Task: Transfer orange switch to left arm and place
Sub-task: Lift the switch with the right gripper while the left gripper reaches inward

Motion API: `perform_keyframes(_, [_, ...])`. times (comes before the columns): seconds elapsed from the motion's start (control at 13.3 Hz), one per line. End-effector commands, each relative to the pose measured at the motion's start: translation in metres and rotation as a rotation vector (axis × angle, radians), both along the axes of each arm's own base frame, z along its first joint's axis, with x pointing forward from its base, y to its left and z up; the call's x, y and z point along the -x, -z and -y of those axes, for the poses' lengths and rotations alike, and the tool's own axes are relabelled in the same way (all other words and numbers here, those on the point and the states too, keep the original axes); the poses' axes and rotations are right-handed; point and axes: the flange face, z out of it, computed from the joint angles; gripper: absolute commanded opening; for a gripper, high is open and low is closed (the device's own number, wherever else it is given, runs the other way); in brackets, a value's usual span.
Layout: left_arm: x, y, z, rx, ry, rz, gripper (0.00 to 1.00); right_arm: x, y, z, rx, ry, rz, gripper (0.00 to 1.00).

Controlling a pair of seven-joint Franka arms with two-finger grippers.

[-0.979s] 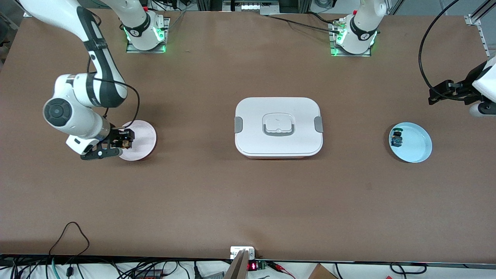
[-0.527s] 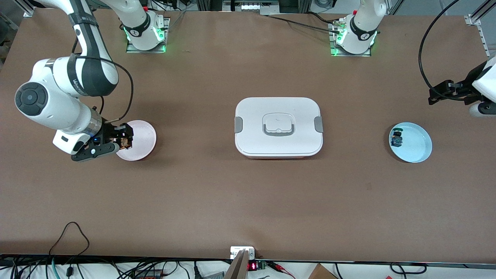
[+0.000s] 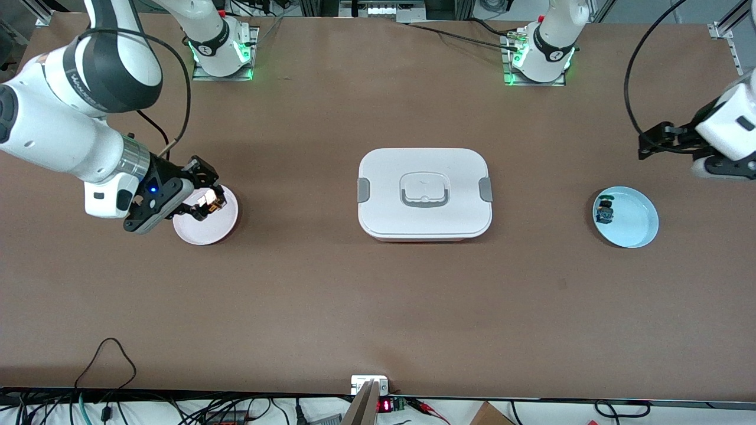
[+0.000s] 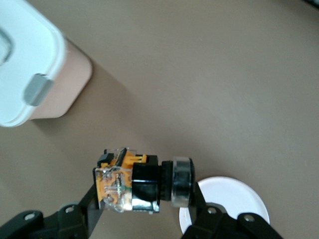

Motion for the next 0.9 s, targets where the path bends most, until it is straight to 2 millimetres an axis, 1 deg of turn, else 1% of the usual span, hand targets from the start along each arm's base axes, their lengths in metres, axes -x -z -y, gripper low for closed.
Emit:
perform_keyframes(0.0, [-0.008,0.004,0.011,-0.007,0.037,-0.008,1.0,0.01,-0.021,-0.021,-0.121,-0.15,0.051,0.02])
perform_keyframes(0.08, [-0.008,0.003,0.01,-0.007,0.036,-0.006,1.0,0.012,-0.024,-0.031,-0.166,-0.213,0.08,0.02])
perform_keyframes(0.15, [-0.008,0.008,0.011,-0.013,0.033,-0.022,1.0,0.015,-0.028,-0.049,-0.243,-0.27,0.11,0.02])
perform_keyframes(0.23, [-0.008,0.011,0.001,0.0,0.016,-0.033,1.0,0.017,-0.031,-0.061,-0.321,-0.294,0.128,0.01])
perform_keyframes(0.3, [-0.007,0.011,-0.002,0.002,0.011,-0.042,1.0,0.02,-0.031,-0.076,-0.389,-0.317,0.138,0.01])
perform_keyframes(0.45, [0.001,0.006,-0.005,0.004,0.002,-0.094,1.0,0.023,-0.036,-0.094,-0.494,-0.336,0.167,0.01])
perform_keyframes(0.53, [0.011,0.0,0.003,0.077,0.009,-0.168,1.0,0.025,-0.035,-0.105,-0.543,-0.367,0.189,0.01])
perform_keyframes(0.6, [0.015,0.0,0.005,0.231,-0.007,-0.208,1.0,0.023,-0.031,-0.115,-0.595,-0.389,0.227,0.01])
perform_keyframes(0.68, [0.015,0.007,-0.007,0.394,-0.054,-0.231,1.0,0.021,-0.024,-0.125,-0.639,-0.43,0.279,0.02])
perform_keyframes(0.75, [0.016,0.02,-0.01,0.549,-0.09,-0.283,1.0,0.02,-0.02,-0.135,-0.684,-0.458,0.324,0.02])
perform_keyframes(0.83, [0.014,0.037,-0.008,0.734,-0.124,-0.348,1.0,0.022,-0.015,-0.146,-0.733,-0.473,0.348,0.02])
